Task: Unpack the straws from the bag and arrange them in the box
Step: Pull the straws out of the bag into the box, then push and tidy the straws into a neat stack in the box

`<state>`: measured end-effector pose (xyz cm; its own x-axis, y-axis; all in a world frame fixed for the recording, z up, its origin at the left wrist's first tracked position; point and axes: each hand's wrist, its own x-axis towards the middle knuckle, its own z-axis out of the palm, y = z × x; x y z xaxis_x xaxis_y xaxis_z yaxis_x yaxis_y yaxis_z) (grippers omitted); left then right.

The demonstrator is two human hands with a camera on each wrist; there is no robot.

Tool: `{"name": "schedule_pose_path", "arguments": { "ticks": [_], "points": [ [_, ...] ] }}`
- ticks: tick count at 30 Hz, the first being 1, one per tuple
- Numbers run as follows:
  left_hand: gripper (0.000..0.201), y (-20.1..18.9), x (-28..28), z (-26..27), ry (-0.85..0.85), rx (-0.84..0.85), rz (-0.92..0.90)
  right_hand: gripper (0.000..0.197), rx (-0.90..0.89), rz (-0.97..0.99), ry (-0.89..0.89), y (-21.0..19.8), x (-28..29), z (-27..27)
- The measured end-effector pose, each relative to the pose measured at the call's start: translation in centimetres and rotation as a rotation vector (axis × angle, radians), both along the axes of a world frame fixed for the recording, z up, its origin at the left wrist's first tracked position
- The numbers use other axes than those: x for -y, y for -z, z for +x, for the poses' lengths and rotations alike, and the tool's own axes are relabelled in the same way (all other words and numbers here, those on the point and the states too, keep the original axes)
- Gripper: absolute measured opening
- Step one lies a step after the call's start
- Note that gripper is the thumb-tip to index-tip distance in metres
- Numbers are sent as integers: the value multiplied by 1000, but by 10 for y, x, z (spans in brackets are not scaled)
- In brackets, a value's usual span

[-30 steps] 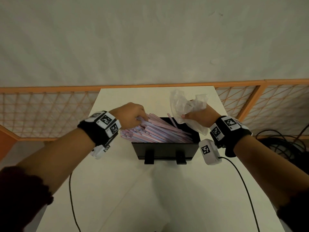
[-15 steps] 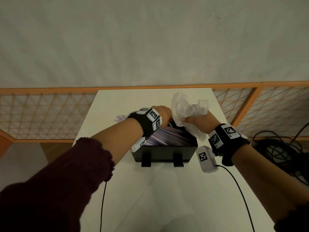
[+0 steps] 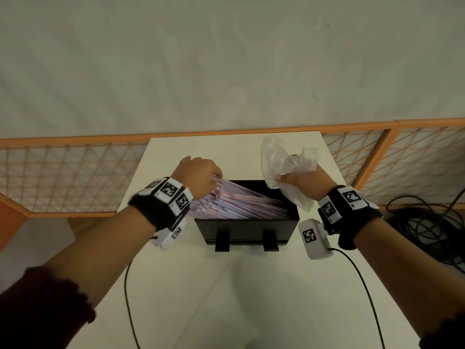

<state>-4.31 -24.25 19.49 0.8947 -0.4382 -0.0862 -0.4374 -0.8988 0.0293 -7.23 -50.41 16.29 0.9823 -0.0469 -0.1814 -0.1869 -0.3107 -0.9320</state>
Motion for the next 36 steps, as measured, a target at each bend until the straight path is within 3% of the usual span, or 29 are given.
{"name": "schedule_pose_path", "arguments": {
  "ticks": [3, 5, 7, 10, 14, 16, 20, 22, 25, 27, 29, 33, 36],
  "points": [
    [49, 2, -6, -10, 59, -1, -269, 46, 46, -5, -84, -14, -14, -3],
    [68, -7, 6, -20, 59, -113, -511, 56, 53, -49, -182, -24, -30, -8],
    [82, -18, 26, -30, 66, -273, -702, 53, 90, -106, -271, -29, -47, -12],
    [81, -22, 45, -34, 48, -408, -827, 51, 165, -194, -321, -34, -65, -15],
    [38, -27, 31, -26, 53, -310, -977, 53, 246, -77, -363, -42, -71, -19],
    [40, -31, 7, -19, -16, -182, -1137, 57, 240, -46, -271, -36, -64, -21],
    [21, -23, -61, 0, -168, 291, -1289, 60, 176, -445, -281, 2, -42, -24],
    [25, 2, -92, 16, -390, 280, -1355, 62, 142, -577, -348, 26, -37, -29],
    [48, 47, -115, 35, -703, 152, -1272, 76, 112, -668, -404, 54, -39, -39],
    [63, 69, -111, 43, -837, 36, -1210, 87, 136, -800, -423, 65, -43, -43],
    [69, 82, -101, 45, -910, -72, -1158, 85, 155, -871, -422, 68, -45, -43],
    [80, 112, -89, 37, -828, -540, -974, 82, 137, -862, -422, 68, -45, -41],
    [48, 123, -83, 25, -661, -640, -599, 86, 112, -862, -428, 66, -44, -41]
  ]
}}
